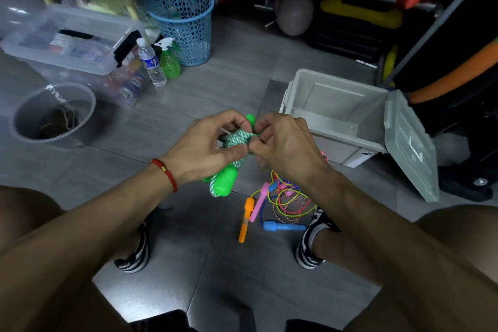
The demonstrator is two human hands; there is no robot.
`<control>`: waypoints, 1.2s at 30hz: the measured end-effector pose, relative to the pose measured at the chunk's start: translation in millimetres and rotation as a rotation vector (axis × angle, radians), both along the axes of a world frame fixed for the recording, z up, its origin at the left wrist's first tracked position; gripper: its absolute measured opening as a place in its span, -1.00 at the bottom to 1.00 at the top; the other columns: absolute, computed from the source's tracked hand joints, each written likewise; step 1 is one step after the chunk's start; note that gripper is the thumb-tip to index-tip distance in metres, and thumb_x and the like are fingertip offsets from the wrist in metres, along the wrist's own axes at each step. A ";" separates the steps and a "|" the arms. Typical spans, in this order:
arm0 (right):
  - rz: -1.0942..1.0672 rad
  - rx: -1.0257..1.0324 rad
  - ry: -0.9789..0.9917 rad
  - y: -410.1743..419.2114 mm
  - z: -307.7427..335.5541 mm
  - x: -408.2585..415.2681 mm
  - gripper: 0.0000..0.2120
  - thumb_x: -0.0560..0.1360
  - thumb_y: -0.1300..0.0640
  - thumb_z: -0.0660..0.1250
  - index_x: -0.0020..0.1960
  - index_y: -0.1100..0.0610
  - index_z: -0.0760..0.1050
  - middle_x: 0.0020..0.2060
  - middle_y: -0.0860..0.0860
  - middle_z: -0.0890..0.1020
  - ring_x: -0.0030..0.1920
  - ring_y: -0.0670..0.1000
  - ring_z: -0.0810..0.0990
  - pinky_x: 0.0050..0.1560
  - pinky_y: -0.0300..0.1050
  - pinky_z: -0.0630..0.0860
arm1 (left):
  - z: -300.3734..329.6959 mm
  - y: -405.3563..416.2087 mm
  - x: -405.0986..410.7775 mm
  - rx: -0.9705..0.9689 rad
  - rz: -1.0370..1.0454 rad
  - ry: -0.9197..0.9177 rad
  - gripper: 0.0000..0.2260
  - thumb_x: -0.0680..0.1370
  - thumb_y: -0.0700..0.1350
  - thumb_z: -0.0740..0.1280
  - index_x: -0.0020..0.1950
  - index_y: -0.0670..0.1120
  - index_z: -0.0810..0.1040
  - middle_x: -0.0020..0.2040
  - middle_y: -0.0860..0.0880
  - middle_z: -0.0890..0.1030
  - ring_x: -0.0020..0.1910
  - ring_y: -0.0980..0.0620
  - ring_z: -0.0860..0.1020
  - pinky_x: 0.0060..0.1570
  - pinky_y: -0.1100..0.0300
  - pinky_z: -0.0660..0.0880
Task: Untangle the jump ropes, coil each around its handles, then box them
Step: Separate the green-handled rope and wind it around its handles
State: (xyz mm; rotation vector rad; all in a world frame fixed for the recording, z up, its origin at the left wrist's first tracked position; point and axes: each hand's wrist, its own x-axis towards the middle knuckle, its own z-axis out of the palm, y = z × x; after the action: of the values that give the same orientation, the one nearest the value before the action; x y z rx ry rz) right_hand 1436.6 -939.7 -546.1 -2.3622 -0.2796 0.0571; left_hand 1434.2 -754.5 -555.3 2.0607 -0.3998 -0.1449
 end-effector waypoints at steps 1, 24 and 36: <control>-0.004 -0.010 0.004 0.1 -1.7 -0.2 -0.95 0.42 0.15 0.33 -0.11 0.09 0.53 -0.46 0.01 0.66 -0.27 0.03 0.67 -0.03 -0.08 0.60 | -0.6 -1.3 0.6 0.000 -0.002 0.006 -0.76 0.42 -0.02 0.45 0.06 0.09 0.55 -0.08 0.11 0.59 0.00 -0.02 0.61 0.08 -0.11 0.58; 0.340 -0.073 0.062 -33.6 6.4 4.1 -0.90 0.55 -0.06 0.38 0.01 -0.06 0.53 -0.03 -0.03 0.36 0.09 0.01 0.35 0.16 -0.08 0.35 | 18.0 10.5 3.3 -0.129 -0.198 0.172 -0.81 0.52 -0.30 0.45 0.12 -0.21 0.56 0.09 -0.08 0.64 0.19 -0.03 0.59 0.16 0.12 0.50; 0.103 0.692 0.175 -21.4 -4.4 -6.3 -0.94 0.61 0.15 0.31 -0.02 0.13 0.52 0.14 0.24 0.43 0.05 0.08 0.56 0.12 -0.10 0.56 | 24.3 6.0 -0.5 -0.479 -0.083 0.354 -0.77 0.48 -0.24 0.39 0.12 -0.16 0.54 0.05 -0.16 0.64 0.01 -0.03 0.60 0.09 0.03 0.50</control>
State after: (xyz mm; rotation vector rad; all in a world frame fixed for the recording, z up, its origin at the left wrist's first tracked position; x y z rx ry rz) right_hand 1430.3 -961.2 -550.5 -1.6439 -0.2800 0.1835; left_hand 1433.7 -748.5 -531.0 1.5107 -0.2677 -0.4164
